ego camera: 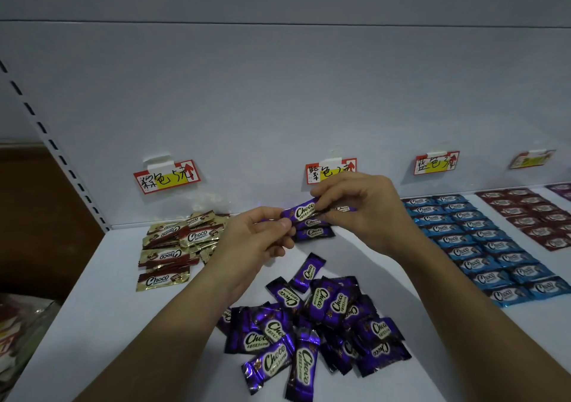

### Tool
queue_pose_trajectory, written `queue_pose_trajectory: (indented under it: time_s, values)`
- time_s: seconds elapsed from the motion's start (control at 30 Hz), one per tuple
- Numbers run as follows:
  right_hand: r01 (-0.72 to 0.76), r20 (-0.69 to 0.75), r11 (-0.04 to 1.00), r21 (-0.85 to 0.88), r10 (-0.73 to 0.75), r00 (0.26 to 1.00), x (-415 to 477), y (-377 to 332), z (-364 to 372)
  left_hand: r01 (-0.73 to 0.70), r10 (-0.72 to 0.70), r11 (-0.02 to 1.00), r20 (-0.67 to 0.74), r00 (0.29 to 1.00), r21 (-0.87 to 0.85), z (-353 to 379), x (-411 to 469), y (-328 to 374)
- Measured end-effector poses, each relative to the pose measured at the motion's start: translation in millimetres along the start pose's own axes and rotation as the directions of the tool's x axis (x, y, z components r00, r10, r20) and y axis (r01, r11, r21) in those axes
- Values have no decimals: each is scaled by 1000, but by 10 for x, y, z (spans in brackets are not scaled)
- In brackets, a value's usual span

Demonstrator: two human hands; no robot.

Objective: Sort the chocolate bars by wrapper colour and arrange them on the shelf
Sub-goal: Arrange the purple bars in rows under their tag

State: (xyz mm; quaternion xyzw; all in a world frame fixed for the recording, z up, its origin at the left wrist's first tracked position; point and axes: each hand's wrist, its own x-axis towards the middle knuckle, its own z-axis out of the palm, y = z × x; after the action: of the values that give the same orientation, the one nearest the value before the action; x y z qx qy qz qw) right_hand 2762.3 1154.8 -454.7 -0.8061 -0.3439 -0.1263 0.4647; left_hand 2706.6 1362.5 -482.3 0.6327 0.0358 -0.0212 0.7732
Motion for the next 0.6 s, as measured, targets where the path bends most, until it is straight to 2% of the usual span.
queue_pose_trajectory:
  time_s: [0.17, 0.3, 0.37, 0.4, 0.43, 0.47, 0.5, 0.53, 0.6]
  values:
    - [-34, 105, 996, -82, 43, 994, -13, 20, -49, -57, 61, 996, -42, 997, 73, -6, 13, -19]
    - [39, 136, 976, -213, -10, 991, 2, 13, -12, -71, 74, 990, -20, 997, 118, 9, 14, -57]
    - [-12, 102, 965, -261, 40, 994, 14, 36, -129, -146, 157, 956, -26, 987, 253, 9, 35, -119]
    - [-55, 90, 954, -296, 85, 992, 20, 53, -217, -215, 239, 887, -9, 971, 409, -3, 51, -163]
    - [-99, 94, 933, -346, 140, 986, 17, 80, -305, -290, 325, 757, 47, 944, 586, -15, 60, -209]
    - [-138, 112, 906, -399, 197, 974, -6, 119, -372, -360, 391, 584, 136, 910, 727, -16, 59, -248]
    - [-166, 128, 882, -442, 245, 961, -52, 166, -408, -422, 430, 419, 234, 872, 804, -13, 63, -287]
    - [-185, 130, 865, -467, 274, 953, -109, 215, -417, -465, 435, 304, 314, 844, 831, -4, 72, -324]
    - [-212, 74, 856, -472, 278, 958, -235, 323, -386, -498, 405, 189, 395, 825, 846, 26, 74, -357]
